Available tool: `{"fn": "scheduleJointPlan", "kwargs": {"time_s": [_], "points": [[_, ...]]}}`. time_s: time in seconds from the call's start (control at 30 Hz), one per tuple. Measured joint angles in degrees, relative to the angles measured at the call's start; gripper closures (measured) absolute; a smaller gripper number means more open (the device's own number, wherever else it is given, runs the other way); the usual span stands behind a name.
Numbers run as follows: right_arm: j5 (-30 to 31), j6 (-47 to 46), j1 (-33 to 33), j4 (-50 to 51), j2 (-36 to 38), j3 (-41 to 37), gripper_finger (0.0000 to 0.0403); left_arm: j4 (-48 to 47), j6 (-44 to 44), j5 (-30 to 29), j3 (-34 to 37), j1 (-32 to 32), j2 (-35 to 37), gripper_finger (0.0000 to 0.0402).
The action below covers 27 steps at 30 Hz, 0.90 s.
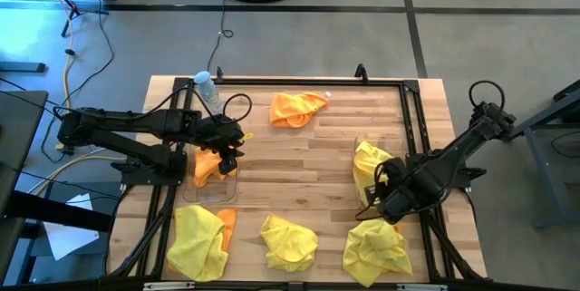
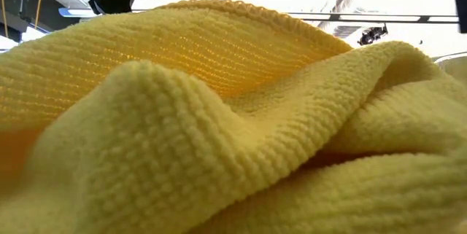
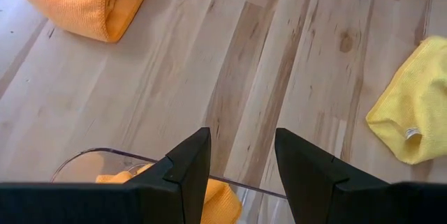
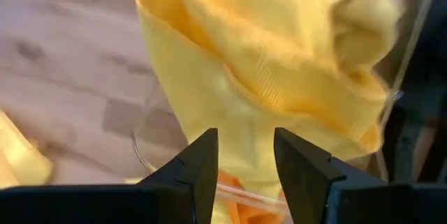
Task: Sort microfiber towel by color & place in baskets
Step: Put the yellow towel into the right transparent bin
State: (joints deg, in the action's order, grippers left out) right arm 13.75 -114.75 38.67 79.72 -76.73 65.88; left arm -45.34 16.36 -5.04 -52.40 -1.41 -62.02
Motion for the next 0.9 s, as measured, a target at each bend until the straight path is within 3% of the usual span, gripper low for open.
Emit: {"fn": "scheduleJointPlan", "kwargs": {"time_s": [0.2,0.37,0.7,0.9], "points": [[2.6,2.5,-5.7,1.6,0.1,-0.5,0.0268,0.0,0.0,0.0,0.0,0.0,0.0,0.0253],[2.1,7.5,-10.4,-7.0,0.0,-7.6,0.0268,0.0,0.0,0.0,0.0,0.0,0.0,0.0253],[-4.2,8.3,-15.1,-24.7,0.0,-23.9,0.0268,0.0,-0.4,0.0,0.0,0.0,0.0,0.0253],[-4.3,9.1,-15.2,-22.4,0.0,-22.4,0.0268,0.0,-0.4,0.0,0.0,0.0,0.0,0.0253]]}}
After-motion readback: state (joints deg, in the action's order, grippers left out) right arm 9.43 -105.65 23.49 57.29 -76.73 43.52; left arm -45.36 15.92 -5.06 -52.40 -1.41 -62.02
